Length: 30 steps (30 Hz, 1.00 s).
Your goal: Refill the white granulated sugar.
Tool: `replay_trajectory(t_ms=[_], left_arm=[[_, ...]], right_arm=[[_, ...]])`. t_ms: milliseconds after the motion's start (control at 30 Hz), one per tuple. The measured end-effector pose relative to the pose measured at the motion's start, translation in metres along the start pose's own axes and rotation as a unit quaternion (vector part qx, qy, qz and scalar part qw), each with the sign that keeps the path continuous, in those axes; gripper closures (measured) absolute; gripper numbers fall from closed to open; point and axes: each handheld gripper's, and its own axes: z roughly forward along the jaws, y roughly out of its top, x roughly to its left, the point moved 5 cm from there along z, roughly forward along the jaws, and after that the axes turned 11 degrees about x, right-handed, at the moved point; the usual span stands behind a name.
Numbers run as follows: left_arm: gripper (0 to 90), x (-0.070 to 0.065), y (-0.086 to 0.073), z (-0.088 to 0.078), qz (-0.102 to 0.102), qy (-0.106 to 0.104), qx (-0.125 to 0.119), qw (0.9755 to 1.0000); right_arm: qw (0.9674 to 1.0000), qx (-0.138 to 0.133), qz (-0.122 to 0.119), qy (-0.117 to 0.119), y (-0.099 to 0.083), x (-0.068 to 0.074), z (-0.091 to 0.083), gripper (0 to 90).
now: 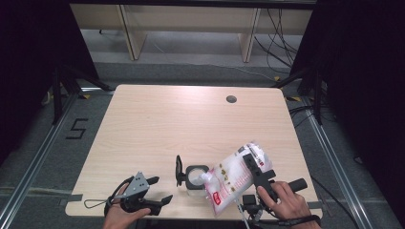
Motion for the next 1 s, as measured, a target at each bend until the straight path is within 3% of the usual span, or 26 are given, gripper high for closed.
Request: replay_trajectory(t_ms=[33, 133, 333, 600, 700, 767, 933, 967, 1000], left_arm=[[18.7, 0.0, 0.0001, 0.0001, 0.001, 0.0, 0.0, 1.0], [18.7, 0.0014, 0.0006, -0.0002, 0.015, 0.003, 0.002, 0.9999], [18.7, 0.0012, 0.0007, -0.0004, 0.016, 0.004, 0.002, 0.9999], [18.8, 0.0006, 0.0019, -0.0004, 0.011, 0.001, -0.004, 0.9999], [18.8, 0.0016, 0.0008, -0.0007, 0.013, 0.008, 0.003, 0.9999], [18.8, 0.0012, 0.0009, -0.0005, 0.019, 0.004, 0.003, 0.9998], [18.8, 0.0007, -0.0001, -0.0003, 0.005, 0.007, 0.005, 1.0], [18.8, 0.0016, 0.0007, -0.0002, 0.019, 0.004, 0.004, 0.9998], [18.8, 0.0016, 0.0007, -0.0002, 0.019, 0.004, 0.004, 0.9998]], right_arm=[[1.0, 0.002, 0.003, 0.002, -0.0004, 0.0008, 0.0, 40.8], [0.9998, -0.006, -0.018, -0.007, 0.0004, -0.0021, 0.001, 40.9], [1.0, -0.001, -0.005, -0.004, -0.0006, -0.0005, -0.0003, 40.9], [0.9998, -0.002, -0.004, -0.017, -0.0056, -0.0069, -0.0008, 41.0], [0.9998, 0.007, 0.015, -0.01, -0.0087, -0.0036, -0.0009, 41.0], [0.9998, 0.0, -0.003, -0.017, -0.0081, -0.0059, 0.0, 41.1], [0.9999, 0.001, -0.004, -0.016, -0.008, -0.005, -0.0005, 41.1], [0.9999, 0.003, -0.003, -0.015, -0.0081, -0.0052, -0.0014, 41.1], [0.9999, 0.003, -0.003, -0.015, -0.0081, -0.0052, -0.0014, 41.1]])
